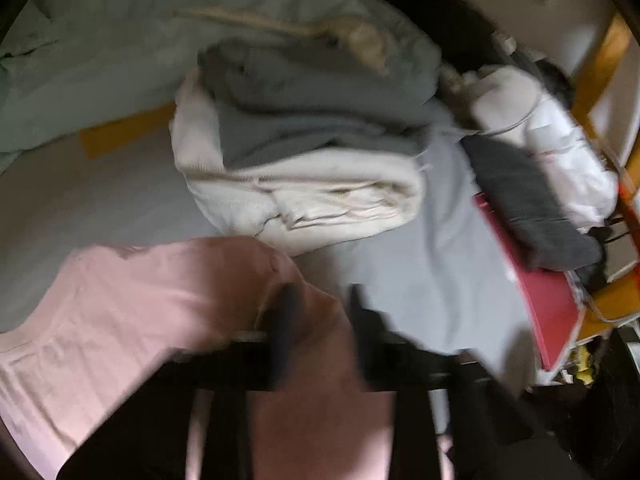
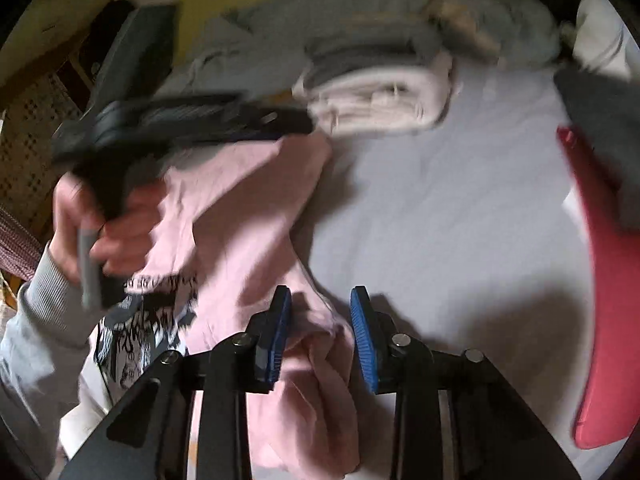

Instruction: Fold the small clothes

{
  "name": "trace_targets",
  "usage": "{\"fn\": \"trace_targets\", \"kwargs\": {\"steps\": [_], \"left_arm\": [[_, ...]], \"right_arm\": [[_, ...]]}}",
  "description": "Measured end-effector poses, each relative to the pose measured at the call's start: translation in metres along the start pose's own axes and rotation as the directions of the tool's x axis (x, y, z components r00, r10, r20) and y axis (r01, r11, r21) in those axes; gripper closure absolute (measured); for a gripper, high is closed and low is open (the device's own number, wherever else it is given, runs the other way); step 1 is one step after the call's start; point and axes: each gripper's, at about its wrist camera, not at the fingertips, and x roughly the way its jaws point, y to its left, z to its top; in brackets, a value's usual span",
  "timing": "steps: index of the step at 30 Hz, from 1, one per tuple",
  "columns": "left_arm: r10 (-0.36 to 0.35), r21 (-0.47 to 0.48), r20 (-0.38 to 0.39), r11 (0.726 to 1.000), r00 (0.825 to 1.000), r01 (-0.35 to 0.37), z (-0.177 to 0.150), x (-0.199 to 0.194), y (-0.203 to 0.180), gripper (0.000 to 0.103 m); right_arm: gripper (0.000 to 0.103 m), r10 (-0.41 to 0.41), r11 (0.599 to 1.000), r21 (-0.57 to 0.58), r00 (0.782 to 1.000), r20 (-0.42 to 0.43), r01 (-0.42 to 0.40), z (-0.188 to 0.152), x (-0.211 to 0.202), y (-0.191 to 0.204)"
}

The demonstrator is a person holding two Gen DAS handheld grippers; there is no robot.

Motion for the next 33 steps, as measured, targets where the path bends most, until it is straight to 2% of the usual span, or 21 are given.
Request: {"fn": "trace_targets", "kwargs": {"steps": [2, 3, 4, 5, 6, 8, 9, 11, 13, 15, 18, 19, 21, 22, 24, 27, 30, 31, 32, 33], "left_arm": [[0.047, 0.015, -0.006, 0.999, 0.999, -0.047, -0.001, 0.007, -0.001, 0.103], [0.073, 0.018, 0.022, 0.997, 0.997, -0.073, 0.000, 0.004, -0.001, 0.103], [0.099, 0.013, 0.071, 0.995, 0.993, -0.100, 0.001, -0.001, 0.000, 0.103], [0.114, -0.002, 0.108, 0.993, 0.988, -0.114, 0.004, -0.006, 0.002, 0.103], [0.125, -0.034, 0.152, 0.992, 0.980, -0.121, 0.007, -0.014, 0.007, 0.103], [0.099, -0.085, 0.205, 0.993, 0.974, -0.083, 0.016, -0.024, 0.020, 0.103], [0.083, -0.108, 0.213, 0.992, 0.973, -0.061, 0.022, -0.027, 0.028, 0.103], [0.095, -0.151, 0.205, 0.986, 0.974, -0.064, 0.030, -0.028, 0.040, 0.103], [0.073, -0.149, 0.205, 0.988, 0.976, -0.043, 0.027, -0.034, 0.047, 0.103], [0.097, -0.106, 0.215, 0.991, 0.972, -0.076, 0.018, -0.044, 0.043, 0.103], [0.171, -0.040, 0.253, 0.985, 0.952, -0.166, -0.010, -0.068, 0.035, 0.103], [0.200, -0.029, 0.273, 0.979, 0.941, -0.200, -0.019, -0.078, 0.033, 0.103], [0.260, -0.012, 0.329, 0.962, 0.908, -0.272, -0.046, -0.105, 0.030, 0.103], [0.283, -0.013, 0.365, 0.954, 0.887, -0.299, -0.060, -0.122, 0.029, 0.103], [0.306, -0.029, 0.412, 0.946, 0.858, -0.324, -0.089, -0.153, 0.030, 0.103], [0.348, -0.088, 0.465, 0.933, 0.814, -0.349, -0.138, -0.199, 0.034, 0.103], [0.389, -0.149, 0.495, 0.919, 0.777, -0.365, -0.195, -0.230, 0.038, 0.103], [0.418, -0.177, 0.501, 0.906, 0.758, -0.384, -0.212, -0.232, 0.041, 0.103], [0.458, -0.216, 0.493, 0.888, 0.740, -0.405, -0.231, -0.232, 0.044, 0.103], [0.485, -0.259, 0.473, 0.874, 0.735, -0.411, -0.252, -0.231, 0.050, 0.103]], "right_arm": [[0.070, -0.010, 1.000, -0.021, 1.000, -0.019, 0.009, -0.003, 0.004, 0.002], [0.070, -0.026, 0.999, -0.037, 0.999, -0.019, 0.026, -0.004, 0.004, 0.004], [0.076, -0.052, 0.997, -0.055, 0.998, -0.019, 0.051, -0.005, 0.004, 0.007], [0.091, -0.092, 0.994, -0.065, 0.996, -0.009, 0.091, -0.007, 0.002, 0.010], [0.091, -0.112, 0.992, -0.061, 0.994, 0.000, 0.112, -0.008, 0.002, 0.010], [0.093, -0.132, 0.990, -0.056, 0.991, 0.014, 0.132, -0.010, 0.000, 0.010], [0.093, -0.146, 0.987, -0.062, 0.989, 0.023, 0.147, -0.011, -0.001, 0.012], [0.094, -0.181, 0.981, -0.063, 0.982, 0.056, 0.185, -0.015, -0.009, 0.015], [0.094, -0.222, 0.969, -0.089, 0.971, 0.089, 0.229, -0.017, -0.013, 0.020], [0.094, -0.249, 0.959, -0.116, 0.965, 0.076, 0.257, -0.019, -0.008, 0.021], [0.093, -0.234, 0.966, -0.104, 0.971, 0.055, 0.238, -0.015, -0.004, 0.016], [0.093, -0.210, 0.973, -0.082, 0.976, 0.058, 0.214, -0.014, -0.007, 0.011], [0.089, -0.182, 0.982, -0.045, 0.981, 0.069, 0.185, -0.013, -0.012, 0.005], [0.088, -0.176, 0.983, -0.028, 0.980, 0.089, 0.180, -0.012, -0.017, 0.003], [0.084, -0.188, 0.982, -0.004, 0.970, 0.153, 0.190, -0.011, -0.030, -0.001], [0.074, -0.184, 0.983, 0.021, 0.956, 0.229, 0.184, -0.012, -0.050, -0.003], [0.062, -0.132, 0.991, 0.021, 0.961, 0.243, 0.131, -0.027, -0.066, -0.002], [0.055, -0.130, 0.992, 0.022, 0.962, 0.239, 0.128, -0.035, -0.071, 0.000], [0.053, -0.125, 0.992, 0.025, 0.966, 0.225, 0.122, -0.045, -0.075, 0.002], [0.053, -0.113, 0.994, 0.031, 0.972, 0.208, 0.109, -0.055, -0.077, 0.004]]}}
